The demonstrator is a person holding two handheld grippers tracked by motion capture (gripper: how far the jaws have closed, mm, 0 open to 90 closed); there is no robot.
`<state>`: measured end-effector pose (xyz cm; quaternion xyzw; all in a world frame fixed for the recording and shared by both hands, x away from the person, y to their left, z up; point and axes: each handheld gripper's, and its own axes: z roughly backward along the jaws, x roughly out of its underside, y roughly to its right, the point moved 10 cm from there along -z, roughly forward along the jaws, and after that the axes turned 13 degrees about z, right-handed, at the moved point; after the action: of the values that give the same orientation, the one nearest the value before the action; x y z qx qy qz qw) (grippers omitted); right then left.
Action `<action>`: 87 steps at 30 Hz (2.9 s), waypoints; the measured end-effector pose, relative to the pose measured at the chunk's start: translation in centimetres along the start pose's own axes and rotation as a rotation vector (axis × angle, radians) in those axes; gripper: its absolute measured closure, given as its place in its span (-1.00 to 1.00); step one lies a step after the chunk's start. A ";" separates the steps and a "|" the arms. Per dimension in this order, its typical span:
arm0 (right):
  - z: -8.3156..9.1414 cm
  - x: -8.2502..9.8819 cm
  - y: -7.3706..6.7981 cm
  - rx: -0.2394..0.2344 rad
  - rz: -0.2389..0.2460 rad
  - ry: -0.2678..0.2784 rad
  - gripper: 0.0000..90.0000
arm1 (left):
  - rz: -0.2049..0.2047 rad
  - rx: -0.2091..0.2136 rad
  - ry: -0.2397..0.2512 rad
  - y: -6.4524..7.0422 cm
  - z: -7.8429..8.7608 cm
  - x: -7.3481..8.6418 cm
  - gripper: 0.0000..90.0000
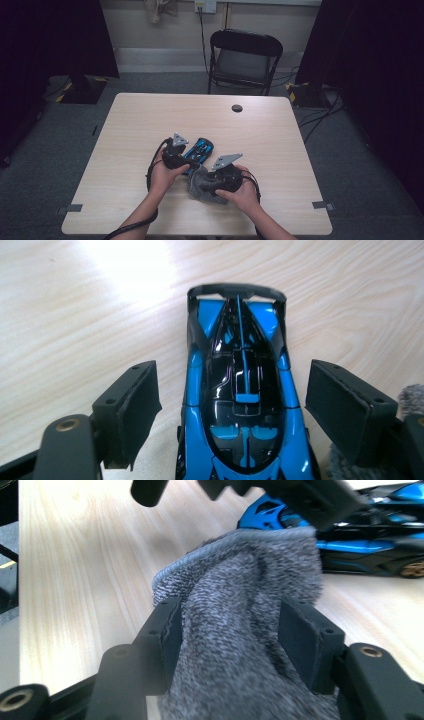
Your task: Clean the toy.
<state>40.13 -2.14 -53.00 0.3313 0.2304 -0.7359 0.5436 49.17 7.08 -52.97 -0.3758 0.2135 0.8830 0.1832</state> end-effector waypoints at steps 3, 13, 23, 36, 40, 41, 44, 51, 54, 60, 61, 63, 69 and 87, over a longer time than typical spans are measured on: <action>1.2 0.0 0.7 0.021 -0.010 0.012 -0.07 | -0.016 0.023 0.012 0.5 1.1 -0.4 -0.53; 4.8 3.1 4.2 0.098 -0.091 0.022 -0.31 | -0.048 0.120 0.022 2.4 3.8 0.1 -0.53; 7.2 7.5 6.5 0.199 -0.134 0.004 -0.56 | -0.096 0.212 -0.014 5.3 4.7 1.5 -0.54; 6.3 11.1 7.9 0.279 -0.138 -0.051 -0.66 | -0.200 0.359 -0.087 9.0 4.2 4.6 -0.55; 6.0 11.1 8.1 0.313 -0.116 -0.057 -0.68 | -0.270 0.385 -0.106 9.8 3.9 5.5 -0.58; 6.0 11.1 8.2 0.320 -0.118 -0.048 -0.68 | -0.277 0.389 -0.106 10.0 3.8 5.6 -0.60; 6.0 11.1 8.2 0.316 -0.114 -0.048 -0.68 | -0.294 0.400 -0.110 10.4 3.7 5.8 -0.61; 5.9 11.0 8.3 0.305 -0.102 -0.046 -0.68 | -0.345 0.407 -0.130 10.5 2.6 6.6 -0.61; 5.9 11.0 8.3 0.305 -0.102 -0.046 -0.68 | -0.365 0.388 -0.150 10.1 2.0 7.2 -0.56; 5.9 11.0 8.3 0.302 -0.099 -0.045 -0.68 | -0.415 0.347 -0.170 9.7 1.3 8.0 -0.18; 5.9 11.0 8.3 0.299 -0.098 -0.045 -0.68 | -0.416 0.347 -0.169 9.6 1.2 7.9 -0.08; 5.8 11.0 8.4 0.299 -0.096 -0.045 -0.68 | -0.411 0.327 -0.155 9.4 1.1 7.8 0.15; 5.8 10.8 8.4 0.301 -0.117 -0.048 -0.67 | -0.344 0.302 -0.156 9.0 1.5 7.5 0.46; 1.7 1.2 9.7 0.225 -0.055 -0.006 -0.62 | -0.155 0.216 -0.158 1.4 7.8 7.8 0.50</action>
<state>48.72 -7.09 -52.52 0.3814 0.1536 -0.7729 0.4832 38.86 11.20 -53.49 -0.2986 0.2626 0.8648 0.3066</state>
